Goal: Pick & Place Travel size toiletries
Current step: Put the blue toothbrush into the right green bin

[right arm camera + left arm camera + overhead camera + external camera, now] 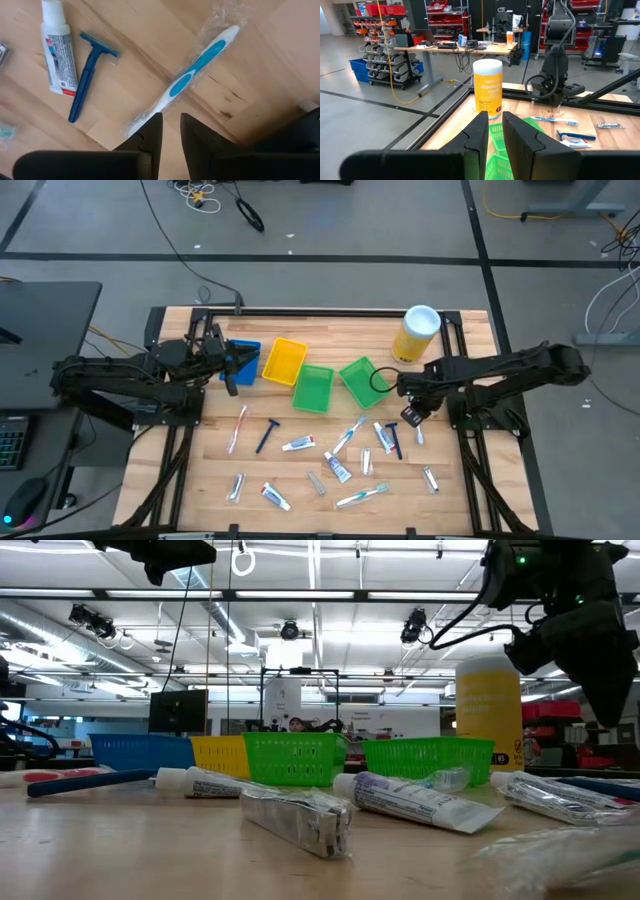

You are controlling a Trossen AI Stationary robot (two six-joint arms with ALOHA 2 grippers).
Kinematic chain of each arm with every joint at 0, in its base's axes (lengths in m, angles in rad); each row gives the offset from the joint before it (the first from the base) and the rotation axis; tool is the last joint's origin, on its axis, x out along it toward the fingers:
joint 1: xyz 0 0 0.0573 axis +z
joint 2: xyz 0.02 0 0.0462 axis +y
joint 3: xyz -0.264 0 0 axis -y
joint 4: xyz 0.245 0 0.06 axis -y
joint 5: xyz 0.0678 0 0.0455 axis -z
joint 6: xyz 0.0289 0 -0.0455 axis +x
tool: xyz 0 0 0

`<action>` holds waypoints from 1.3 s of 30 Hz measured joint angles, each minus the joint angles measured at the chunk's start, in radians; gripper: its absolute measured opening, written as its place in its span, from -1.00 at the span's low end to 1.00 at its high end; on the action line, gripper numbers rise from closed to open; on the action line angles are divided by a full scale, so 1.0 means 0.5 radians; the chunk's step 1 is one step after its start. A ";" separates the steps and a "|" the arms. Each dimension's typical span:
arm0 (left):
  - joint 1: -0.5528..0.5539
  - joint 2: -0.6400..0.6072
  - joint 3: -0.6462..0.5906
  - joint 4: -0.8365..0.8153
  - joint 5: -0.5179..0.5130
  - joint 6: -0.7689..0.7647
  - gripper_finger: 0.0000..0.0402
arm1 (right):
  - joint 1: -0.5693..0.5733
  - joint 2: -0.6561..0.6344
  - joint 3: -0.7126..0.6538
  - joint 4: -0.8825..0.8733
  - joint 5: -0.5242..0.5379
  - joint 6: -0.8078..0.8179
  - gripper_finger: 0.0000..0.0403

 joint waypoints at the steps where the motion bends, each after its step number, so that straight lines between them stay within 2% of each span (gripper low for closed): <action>1: 0.000 0.000 0.000 0.001 0.000 -0.013 -0.67 | 0.000 0.012 0.000 0.000 0.001 0.001 -0.62; 5: 0.000 0.000 0.001 0.002 -0.001 -0.065 -0.67 | 0.000 0.061 0.000 0.008 0.000 0.076 -0.56; 12: 0.000 0.000 0.001 0.002 0.000 -0.082 -0.67 | 0.000 0.120 0.000 0.069 0.000 0.103 -0.33; 16: 0.000 0.000 0.001 0.001 0.000 -0.089 -0.67 | 0.000 0.172 0.000 0.067 -0.002 0.280 -0.24; 23: 0.000 0.000 0.001 -0.001 0.000 -0.089 -0.67 | 0.064 0.274 -0.001 0.083 -0.107 0.504 -0.23; 31: 0.000 0.000 0.001 -0.001 0.001 -0.089 -0.67 | 0.171 0.408 -0.007 0.148 -0.108 0.685 -0.22; 35: 0.000 0.000 0.001 -0.001 0.001 -0.089 -0.67 | 0.210 0.427 -0.129 0.236 -0.145 0.800 -0.22; 39: 0.000 0.000 0.001 -0.001 0.001 -0.089 -0.67 | 0.212 0.413 -0.311 0.491 -0.252 0.898 -0.22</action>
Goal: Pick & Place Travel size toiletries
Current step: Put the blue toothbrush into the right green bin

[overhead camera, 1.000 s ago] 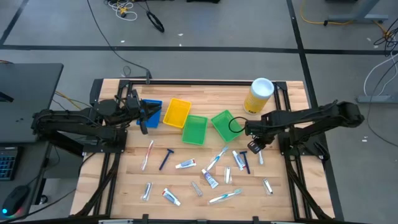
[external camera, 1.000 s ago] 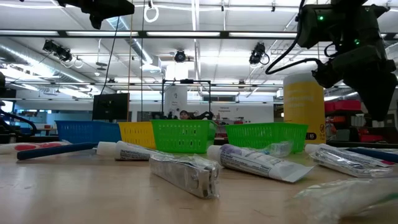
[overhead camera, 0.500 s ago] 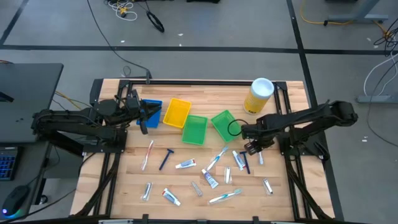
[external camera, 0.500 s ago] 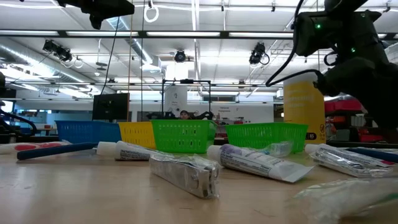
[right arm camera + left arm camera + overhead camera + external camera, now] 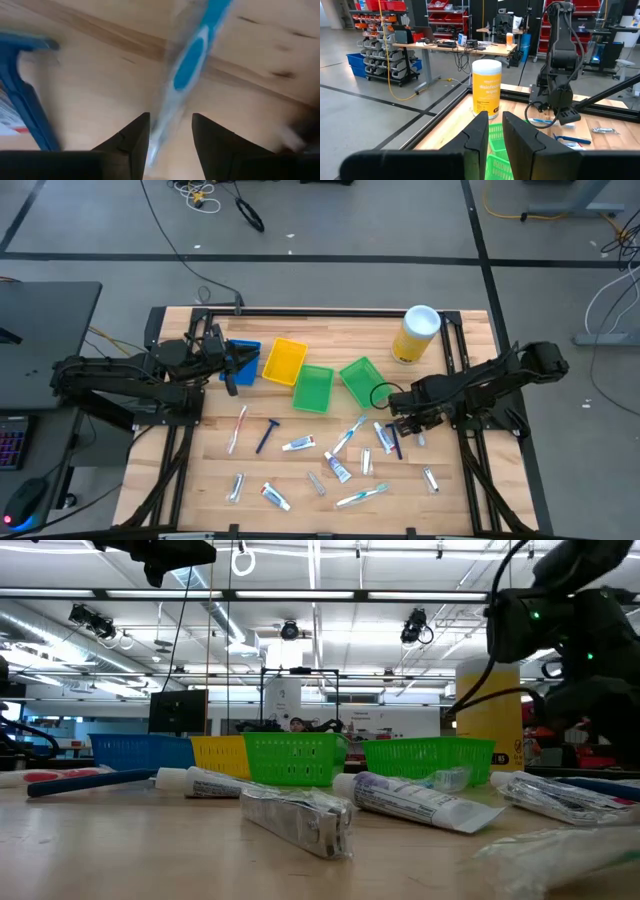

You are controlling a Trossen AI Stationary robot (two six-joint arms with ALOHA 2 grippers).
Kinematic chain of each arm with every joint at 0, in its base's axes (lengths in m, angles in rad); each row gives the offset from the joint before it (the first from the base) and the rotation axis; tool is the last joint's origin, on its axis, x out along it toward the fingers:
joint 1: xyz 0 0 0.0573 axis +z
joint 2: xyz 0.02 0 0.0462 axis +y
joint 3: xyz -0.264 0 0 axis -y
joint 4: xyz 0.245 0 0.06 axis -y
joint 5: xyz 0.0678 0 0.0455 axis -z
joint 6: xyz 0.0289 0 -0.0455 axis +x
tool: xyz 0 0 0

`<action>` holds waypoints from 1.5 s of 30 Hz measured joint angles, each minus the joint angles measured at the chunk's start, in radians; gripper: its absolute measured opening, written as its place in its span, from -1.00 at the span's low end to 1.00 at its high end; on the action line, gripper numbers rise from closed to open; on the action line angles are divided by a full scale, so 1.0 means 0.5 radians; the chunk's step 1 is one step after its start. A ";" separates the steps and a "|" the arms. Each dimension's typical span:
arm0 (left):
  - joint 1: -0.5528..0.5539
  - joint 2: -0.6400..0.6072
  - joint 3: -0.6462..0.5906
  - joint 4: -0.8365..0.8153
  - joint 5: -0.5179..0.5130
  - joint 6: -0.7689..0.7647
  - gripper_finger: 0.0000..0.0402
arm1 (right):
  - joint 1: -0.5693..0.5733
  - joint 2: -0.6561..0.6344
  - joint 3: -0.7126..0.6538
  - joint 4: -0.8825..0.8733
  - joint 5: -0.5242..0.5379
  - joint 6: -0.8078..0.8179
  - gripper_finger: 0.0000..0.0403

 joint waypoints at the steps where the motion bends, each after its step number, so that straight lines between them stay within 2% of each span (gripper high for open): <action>1: 0.000 0.000 0.000 0.000 0.000 0.000 -0.67 | 0.000 0.000 -0.033 0.054 0.011 0.020 -0.22; 10: 0.000 0.000 0.000 0.005 0.000 -0.088 -0.67 | 0.022 -0.006 -0.073 0.120 0.062 0.029 -0.25; 20: 0.000 0.000 0.000 0.032 0.000 -0.087 -0.67 | 0.028 -0.008 -0.061 0.101 0.116 -0.033 -0.54; 37: 0.000 0.000 0.000 0.031 0.000 -0.082 -0.67 | 0.027 -0.008 -0.060 0.089 0.129 -0.061 -0.57; 45: 0.000 0.000 -0.001 0.031 0.000 -0.082 -0.67 | 0.026 -0.008 -0.060 0.082 0.140 -0.031 -0.74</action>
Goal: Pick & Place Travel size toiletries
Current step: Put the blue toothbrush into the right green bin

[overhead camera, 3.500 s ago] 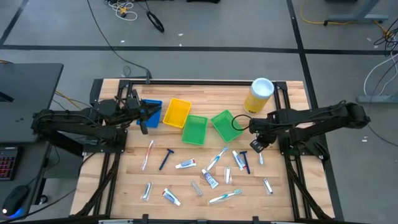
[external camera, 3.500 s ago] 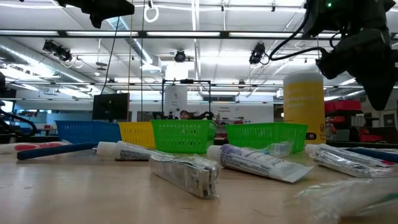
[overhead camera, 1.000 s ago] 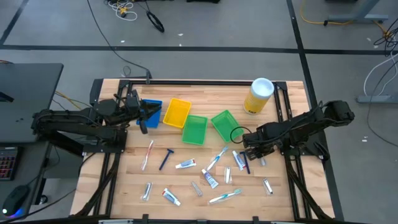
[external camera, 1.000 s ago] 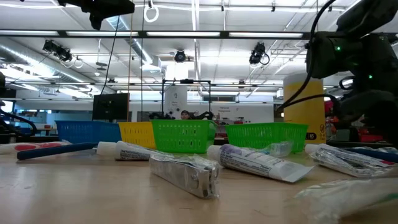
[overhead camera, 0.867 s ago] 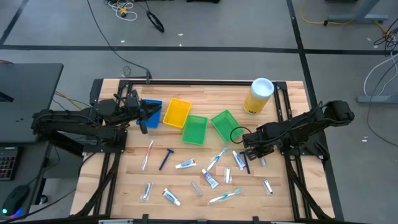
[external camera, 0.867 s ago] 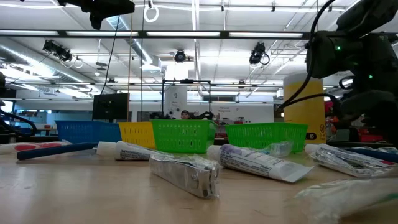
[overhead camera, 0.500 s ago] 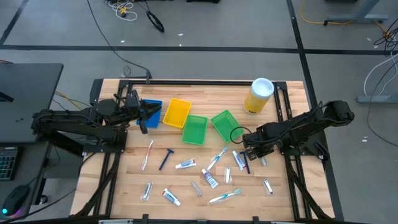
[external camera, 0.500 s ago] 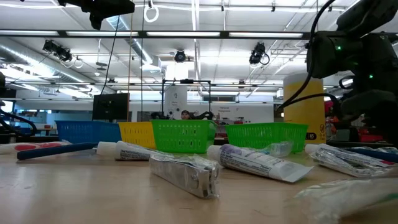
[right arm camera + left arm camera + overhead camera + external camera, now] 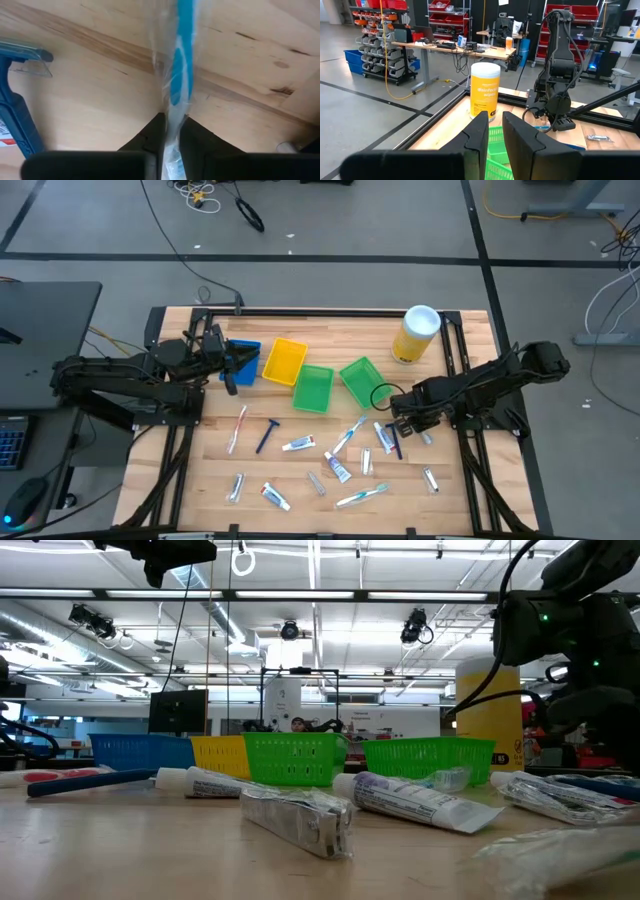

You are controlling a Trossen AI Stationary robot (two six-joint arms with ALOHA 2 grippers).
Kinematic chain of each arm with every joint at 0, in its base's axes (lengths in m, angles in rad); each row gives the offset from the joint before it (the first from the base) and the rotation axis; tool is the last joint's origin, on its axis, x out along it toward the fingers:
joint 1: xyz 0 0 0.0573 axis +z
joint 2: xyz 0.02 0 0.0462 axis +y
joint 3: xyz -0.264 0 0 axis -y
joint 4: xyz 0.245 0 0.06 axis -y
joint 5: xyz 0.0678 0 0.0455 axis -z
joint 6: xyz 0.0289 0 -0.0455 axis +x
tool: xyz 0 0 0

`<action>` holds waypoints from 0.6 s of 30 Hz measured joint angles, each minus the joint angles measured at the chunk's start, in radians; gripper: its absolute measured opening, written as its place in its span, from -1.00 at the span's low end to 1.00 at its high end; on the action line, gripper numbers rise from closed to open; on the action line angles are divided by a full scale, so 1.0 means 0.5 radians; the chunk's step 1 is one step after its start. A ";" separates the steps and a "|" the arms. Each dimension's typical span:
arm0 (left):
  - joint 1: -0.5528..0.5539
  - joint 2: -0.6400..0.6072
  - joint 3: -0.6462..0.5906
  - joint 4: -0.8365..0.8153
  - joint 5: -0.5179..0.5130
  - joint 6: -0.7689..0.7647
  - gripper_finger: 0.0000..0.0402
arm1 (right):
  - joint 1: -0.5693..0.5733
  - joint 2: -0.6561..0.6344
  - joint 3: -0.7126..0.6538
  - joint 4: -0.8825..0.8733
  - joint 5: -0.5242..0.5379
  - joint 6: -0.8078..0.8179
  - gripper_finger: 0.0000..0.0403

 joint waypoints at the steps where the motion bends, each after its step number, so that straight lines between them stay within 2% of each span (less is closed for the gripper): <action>1: 0.000 0.000 0.000 0.000 0.000 0.000 -0.67 | 0.000 0.000 0.000 -0.001 0.000 0.000 -0.75; 10: 0.000 0.000 0.000 0.000 0.000 0.000 -0.67 | 0.000 -0.023 -0.003 -0.043 -0.013 0.000 -0.76; 18: 0.000 0.000 -0.002 0.000 0.000 0.000 -0.67 | 0.000 -0.215 -0.008 -0.098 0.036 0.000 -0.76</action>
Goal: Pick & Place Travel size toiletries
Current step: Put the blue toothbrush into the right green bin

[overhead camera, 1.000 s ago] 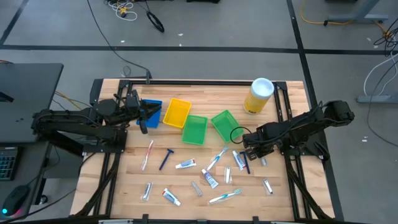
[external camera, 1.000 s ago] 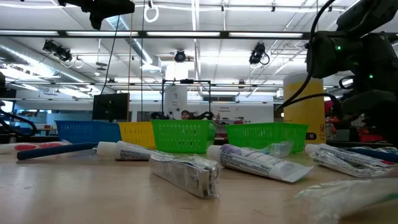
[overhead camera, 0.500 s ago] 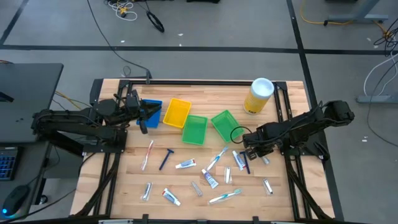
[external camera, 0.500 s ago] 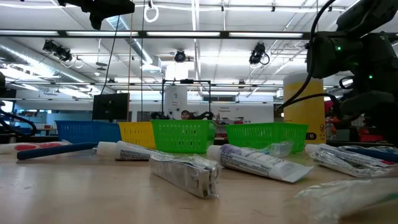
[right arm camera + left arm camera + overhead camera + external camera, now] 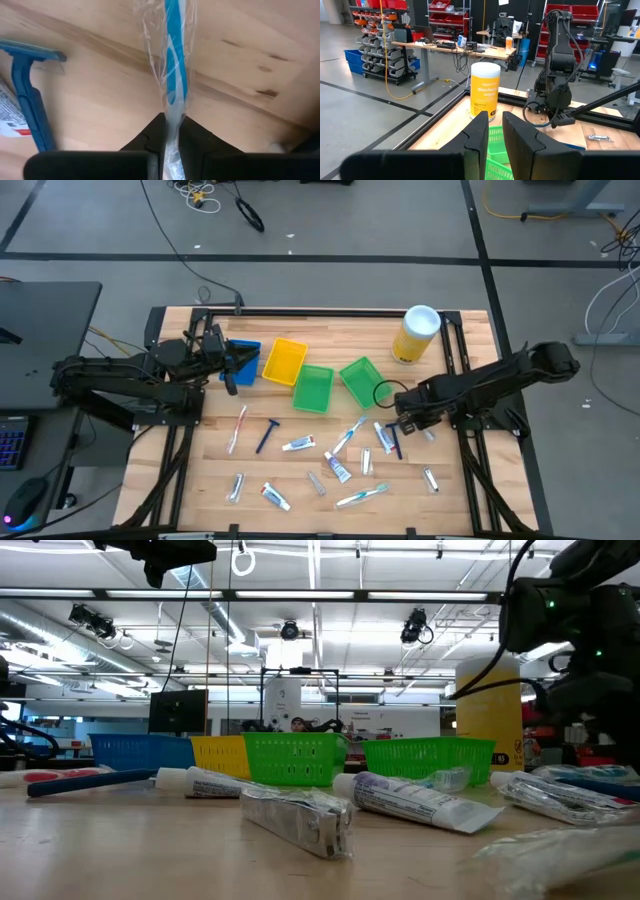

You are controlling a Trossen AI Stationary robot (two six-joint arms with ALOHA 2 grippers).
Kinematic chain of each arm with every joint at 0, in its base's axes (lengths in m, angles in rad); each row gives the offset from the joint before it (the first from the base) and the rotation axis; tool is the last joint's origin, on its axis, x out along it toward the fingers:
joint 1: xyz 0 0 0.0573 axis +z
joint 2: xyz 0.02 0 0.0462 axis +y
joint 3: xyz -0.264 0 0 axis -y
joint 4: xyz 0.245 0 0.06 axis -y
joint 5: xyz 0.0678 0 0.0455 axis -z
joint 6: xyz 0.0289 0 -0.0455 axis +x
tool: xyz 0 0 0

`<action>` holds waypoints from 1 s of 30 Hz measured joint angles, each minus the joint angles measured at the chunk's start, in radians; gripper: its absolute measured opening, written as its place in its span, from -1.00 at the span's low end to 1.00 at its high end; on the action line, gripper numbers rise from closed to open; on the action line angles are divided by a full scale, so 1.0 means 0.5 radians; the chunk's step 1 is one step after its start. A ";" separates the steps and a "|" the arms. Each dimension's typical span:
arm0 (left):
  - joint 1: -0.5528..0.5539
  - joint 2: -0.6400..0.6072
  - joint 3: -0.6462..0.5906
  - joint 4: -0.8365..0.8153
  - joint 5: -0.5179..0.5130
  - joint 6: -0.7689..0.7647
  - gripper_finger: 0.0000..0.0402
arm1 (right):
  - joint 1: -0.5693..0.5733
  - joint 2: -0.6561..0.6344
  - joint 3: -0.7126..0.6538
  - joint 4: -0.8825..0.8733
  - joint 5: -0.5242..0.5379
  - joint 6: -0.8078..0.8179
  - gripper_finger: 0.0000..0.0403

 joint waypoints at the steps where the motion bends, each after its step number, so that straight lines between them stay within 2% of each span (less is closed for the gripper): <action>1: 0.001 0.000 0.000 -0.001 0.000 0.000 -0.67 | 0.000 -0.030 0.000 -0.010 0.007 0.000 -0.76; 5: 0.000 0.000 0.000 -0.001 0.000 0.000 -0.67 | 0.000 -0.164 0.006 0.000 0.006 0.000 -0.76; 11: 0.000 0.001 0.000 0.000 0.000 0.000 -0.67 | 0.000 -0.369 0.142 -0.010 0.111 -0.049 -0.76; 19: 0.001 0.000 0.000 0.000 0.000 0.000 -0.67 | 0.000 -0.571 0.335 -0.064 0.488 -0.140 -0.76; 23: 0.000 0.000 0.000 0.000 0.000 0.000 -0.67 | -0.006 -0.605 0.342 0.127 0.745 -0.272 -0.76; 30: 0.000 0.001 0.000 -0.001 0.022 -0.001 -0.67 | -0.004 -0.594 0.343 0.277 0.691 -0.404 -0.76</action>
